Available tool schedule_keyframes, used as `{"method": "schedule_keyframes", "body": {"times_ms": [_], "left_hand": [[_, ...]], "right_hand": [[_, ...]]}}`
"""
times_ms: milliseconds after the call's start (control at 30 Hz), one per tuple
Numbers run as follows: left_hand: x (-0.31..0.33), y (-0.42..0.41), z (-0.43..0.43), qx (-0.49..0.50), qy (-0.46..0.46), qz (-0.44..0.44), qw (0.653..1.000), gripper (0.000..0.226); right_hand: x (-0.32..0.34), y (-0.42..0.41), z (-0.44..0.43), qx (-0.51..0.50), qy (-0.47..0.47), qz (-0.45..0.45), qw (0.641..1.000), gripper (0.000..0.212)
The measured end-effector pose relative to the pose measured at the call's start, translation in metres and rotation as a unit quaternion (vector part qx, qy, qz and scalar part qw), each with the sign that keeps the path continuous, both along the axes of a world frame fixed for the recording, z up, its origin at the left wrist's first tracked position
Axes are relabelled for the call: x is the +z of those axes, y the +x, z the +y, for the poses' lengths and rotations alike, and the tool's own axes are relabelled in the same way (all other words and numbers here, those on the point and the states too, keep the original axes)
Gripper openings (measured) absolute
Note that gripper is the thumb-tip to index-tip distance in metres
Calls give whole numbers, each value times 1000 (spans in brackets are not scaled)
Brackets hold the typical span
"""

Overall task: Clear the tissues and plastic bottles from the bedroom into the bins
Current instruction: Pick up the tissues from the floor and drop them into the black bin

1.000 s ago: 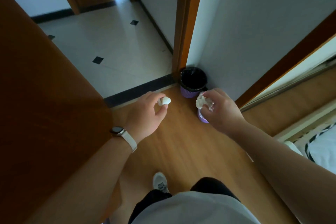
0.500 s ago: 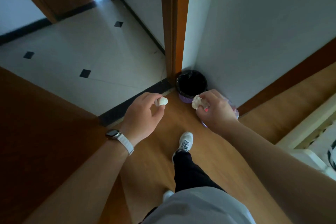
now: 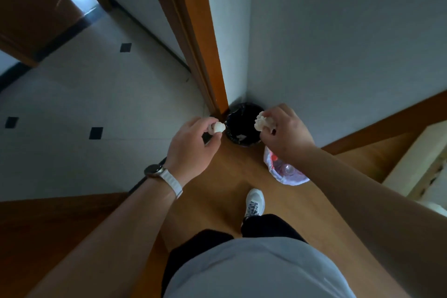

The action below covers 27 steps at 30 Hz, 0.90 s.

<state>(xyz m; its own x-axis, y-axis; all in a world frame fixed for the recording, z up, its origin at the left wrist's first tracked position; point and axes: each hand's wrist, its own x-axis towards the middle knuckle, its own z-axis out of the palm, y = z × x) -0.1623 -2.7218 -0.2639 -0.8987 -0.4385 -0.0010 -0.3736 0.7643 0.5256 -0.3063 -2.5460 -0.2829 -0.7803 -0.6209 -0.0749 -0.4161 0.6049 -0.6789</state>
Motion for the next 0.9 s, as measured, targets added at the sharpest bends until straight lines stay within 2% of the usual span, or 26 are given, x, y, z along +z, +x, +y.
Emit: {"method": "schedule_keyframes", "body": {"times_ms": [367, 500, 700, 900], "left_hand": [[-43, -91, -80, -132, 22, -7, 991, 25], [-84, -125, -106, -189, 73, -45, 978, 25], [-154, -177, -148, -299, 117, -99, 942, 30], [-258, -214, -165, -316, 129, -169, 924, 32]], "right_hand": [[-36, -42, -35, -116, 71, -41, 990, 30], [-62, -49, -55, -173, 133, -71, 973, 32], [-117, -56, -93, -286, 121, -117, 943, 32], [-208, -73, -115, -315, 119, -134, 932, 33]]}}
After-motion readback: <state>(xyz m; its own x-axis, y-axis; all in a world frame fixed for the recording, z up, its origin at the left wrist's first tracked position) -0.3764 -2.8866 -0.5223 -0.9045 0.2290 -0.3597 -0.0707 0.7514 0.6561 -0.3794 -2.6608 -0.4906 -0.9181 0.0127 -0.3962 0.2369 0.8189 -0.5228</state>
